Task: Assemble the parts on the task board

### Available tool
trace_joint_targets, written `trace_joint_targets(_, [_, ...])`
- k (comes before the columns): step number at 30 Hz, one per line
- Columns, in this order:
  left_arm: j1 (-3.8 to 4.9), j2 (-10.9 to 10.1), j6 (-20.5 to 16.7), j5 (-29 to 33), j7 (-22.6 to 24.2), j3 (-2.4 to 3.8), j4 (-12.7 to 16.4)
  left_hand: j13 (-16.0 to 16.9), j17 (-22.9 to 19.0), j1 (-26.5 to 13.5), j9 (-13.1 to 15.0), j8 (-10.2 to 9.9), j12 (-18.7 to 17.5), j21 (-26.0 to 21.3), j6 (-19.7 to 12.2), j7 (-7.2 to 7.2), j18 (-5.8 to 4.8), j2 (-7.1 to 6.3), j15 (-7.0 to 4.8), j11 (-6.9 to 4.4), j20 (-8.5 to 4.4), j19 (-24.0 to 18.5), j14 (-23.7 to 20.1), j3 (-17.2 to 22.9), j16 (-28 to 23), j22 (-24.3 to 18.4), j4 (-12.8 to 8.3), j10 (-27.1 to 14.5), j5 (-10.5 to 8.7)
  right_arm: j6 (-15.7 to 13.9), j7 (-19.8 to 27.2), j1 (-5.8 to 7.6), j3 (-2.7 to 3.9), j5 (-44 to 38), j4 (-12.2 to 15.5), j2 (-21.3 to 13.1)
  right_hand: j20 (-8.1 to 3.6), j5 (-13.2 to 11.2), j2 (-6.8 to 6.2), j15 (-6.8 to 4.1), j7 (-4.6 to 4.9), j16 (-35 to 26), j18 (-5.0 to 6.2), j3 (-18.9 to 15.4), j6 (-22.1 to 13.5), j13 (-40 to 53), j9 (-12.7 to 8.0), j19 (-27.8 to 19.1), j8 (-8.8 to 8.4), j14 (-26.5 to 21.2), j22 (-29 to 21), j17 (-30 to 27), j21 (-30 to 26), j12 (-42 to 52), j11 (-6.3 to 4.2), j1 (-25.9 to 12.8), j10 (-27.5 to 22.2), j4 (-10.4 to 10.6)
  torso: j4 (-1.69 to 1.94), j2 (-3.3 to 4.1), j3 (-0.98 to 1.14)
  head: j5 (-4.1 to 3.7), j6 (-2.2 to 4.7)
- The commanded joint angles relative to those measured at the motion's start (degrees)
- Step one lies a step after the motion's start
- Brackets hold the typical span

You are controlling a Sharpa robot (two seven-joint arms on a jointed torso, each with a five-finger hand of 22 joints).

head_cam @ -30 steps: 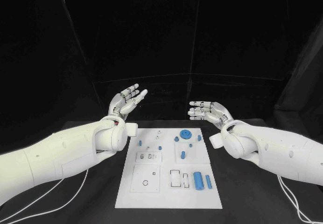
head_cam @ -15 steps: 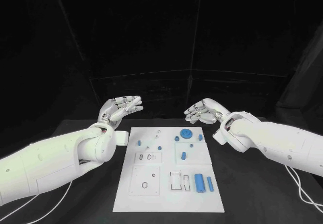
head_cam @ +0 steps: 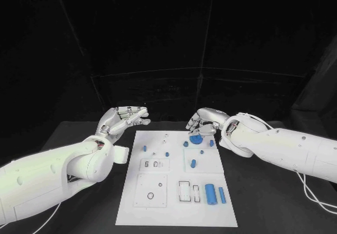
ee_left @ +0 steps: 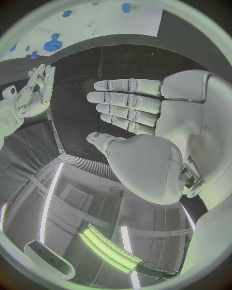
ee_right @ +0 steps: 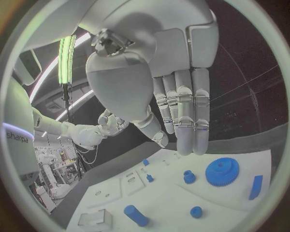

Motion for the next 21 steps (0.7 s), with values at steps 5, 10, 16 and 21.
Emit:
trace_joint_targets(5, [0.15,-1.0,1.9,-2.5,-0.5,0.07,2.8,-0.1,0.1,0.0,-0.1,-0.4,-0.5,0.0,0.3,0.06,0.33,0.52,-0.02,0.07,0.06,0.4,0.1,-0.3,-0.1,-0.1,-0.3,0.4,0.07,3.8,-6.2,0.32,0.08,-14.4,0.4,0.8,-0.01,-0.2,-1.33,-0.44,-0.41,7.9,1.06,2.3,-0.2,0.2,0.0,0.5,-0.49,2.3,3.4,5.4,5.6,-0.1,-0.35,-1.2,0.0,0.3,0.7,2.2,-0.33,-0.42,0.14])
trace_joint_targets(10, [0.15,-1.1,2.1,-2.6,-0.7,0.07,3.0,-0.2,0.3,-0.1,-0.1,-0.7,-0.8,-0.1,0.2,0.16,0.31,0.65,0.03,0.16,0.06,0.6,0.0,-0.5,-0.3,-0.2,-0.5,0.2,0.06,4.6,-7.1,0.34,0.09,-16.6,0.7,1.2,0.17,-0.4,-2.1,-0.3,-0.51,15.3,1.03,3.0,-0.9,0.2,0.0,0.1,-0.54,2.1,5.1,12.4,8.2,-0.2,-0.15,-2.0,-1.3,0.5,0.74,2.79,-0.36,-0.57,0.12])
trace_joint_targets(16, [0.17,-1.2,2.2,-2.6,-0.8,0.07,2.8,-0.3,0.5,-0.2,-0.1,-1.2,-1.5,-0.5,0.1,0.33,0.26,0.88,0.21,0.36,0.15,0.7,-0.3,-0.9,-0.8,-0.5,-0.8,-0.1,0.06,6.4,-8.0,0.35,0.1,-18.0,0.4,1.8,0.4,-0.6,-2.52,-0.13,-0.52,22.3,0.47,3.8,-1.8,0.2,0.0,0.5,-0.49,1.7,10.7,19.3,13.5,0.1,0.07,-2.2,-2.6,0.7,0.81,3.31,-0.42,-0.68,0.34])
trace_joint_targets(21, [0.21,-1.2,2.4,-2.6,-0.8,0.07,2.3,-0.4,0.6,-0.3,-0.1,-1.7,-2.0,-1.0,0.1,0.46,0.22,1.12,0.42,0.53,0.31,0.5,-0.8,-1.2,-1.5,-0.8,-1.2,-0.3,0.06,7.3,-8.4,0.35,0.1,-18.4,0.1,2.2,0.51,-0.7,-2.78,-0.01,-0.51,26.3,-0.07,4.2,-2.3,0.3,0.0,1.2,-0.49,1.6,15.0,23.3,17.2,0.2,0.14,-2.3,-3.2,0.9,0.82,3.48,-0.42,-0.53,0.08])
